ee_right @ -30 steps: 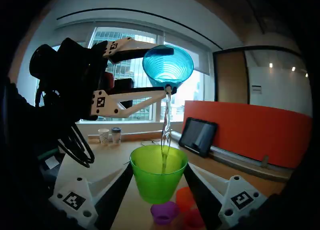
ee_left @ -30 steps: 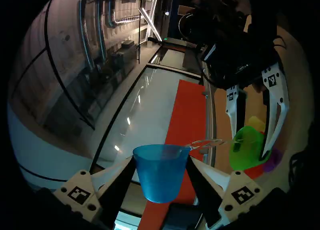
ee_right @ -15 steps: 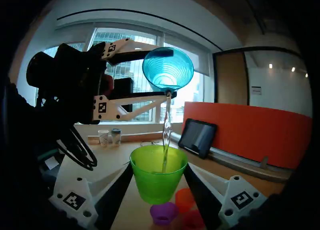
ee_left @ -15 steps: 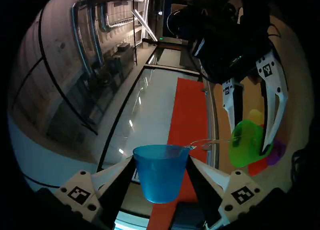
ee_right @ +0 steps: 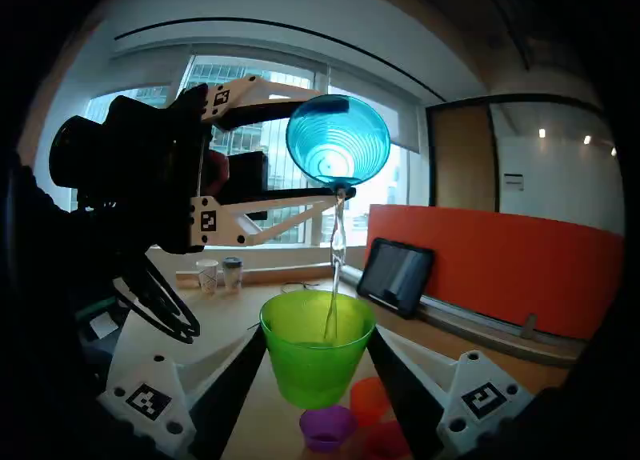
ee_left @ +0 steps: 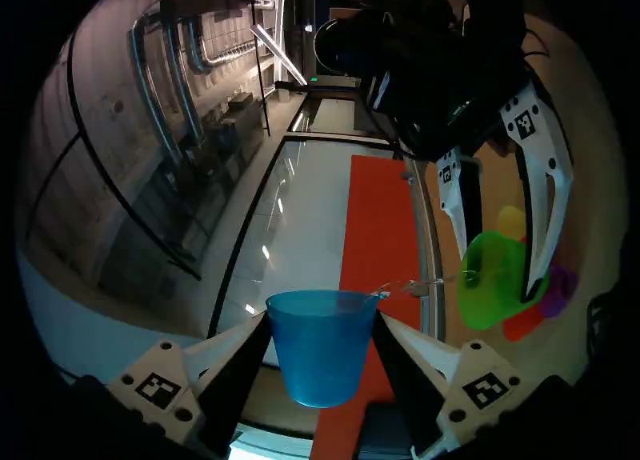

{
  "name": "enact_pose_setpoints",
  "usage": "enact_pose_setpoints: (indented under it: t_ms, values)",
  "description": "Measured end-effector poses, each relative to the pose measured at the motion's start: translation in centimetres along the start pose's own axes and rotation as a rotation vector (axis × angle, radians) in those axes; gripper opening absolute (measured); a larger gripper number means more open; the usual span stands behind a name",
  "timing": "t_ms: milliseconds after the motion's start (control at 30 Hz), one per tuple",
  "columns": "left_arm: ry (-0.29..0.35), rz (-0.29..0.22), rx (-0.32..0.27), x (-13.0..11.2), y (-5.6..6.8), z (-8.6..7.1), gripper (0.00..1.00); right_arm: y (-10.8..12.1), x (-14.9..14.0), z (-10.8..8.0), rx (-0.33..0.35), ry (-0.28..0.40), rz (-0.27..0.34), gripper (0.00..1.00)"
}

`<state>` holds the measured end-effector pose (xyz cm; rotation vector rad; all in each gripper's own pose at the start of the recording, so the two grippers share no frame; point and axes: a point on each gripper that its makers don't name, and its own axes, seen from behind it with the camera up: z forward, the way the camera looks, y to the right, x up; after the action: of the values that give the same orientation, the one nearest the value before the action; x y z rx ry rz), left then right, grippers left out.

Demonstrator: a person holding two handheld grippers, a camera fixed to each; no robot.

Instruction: Pour water

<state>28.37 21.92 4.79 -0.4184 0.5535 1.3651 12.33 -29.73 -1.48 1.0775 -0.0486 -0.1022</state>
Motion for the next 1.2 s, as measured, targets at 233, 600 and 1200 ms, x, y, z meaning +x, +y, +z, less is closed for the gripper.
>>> enact_pose_setpoints:
  t_ms: [233, 600, 1200]
  values:
    - [0.004, 0.052, 0.007, 0.3, -0.2, -0.1, 0.86, 0.0, 0.1, 0.1, 0.0, 0.001, -0.003, 0.9]
    - [0.025, 0.137, 0.02, 1.2, 0.0, -0.4, 0.86, 0.0, 0.3, 0.0, -0.003, 0.005, -0.005, 0.9]
    - [0.038, 0.221, 0.027, 1.8, 0.7, -0.4, 0.86, 0.1, 0.4, -0.1, -0.007, 0.013, -0.003, 0.9]
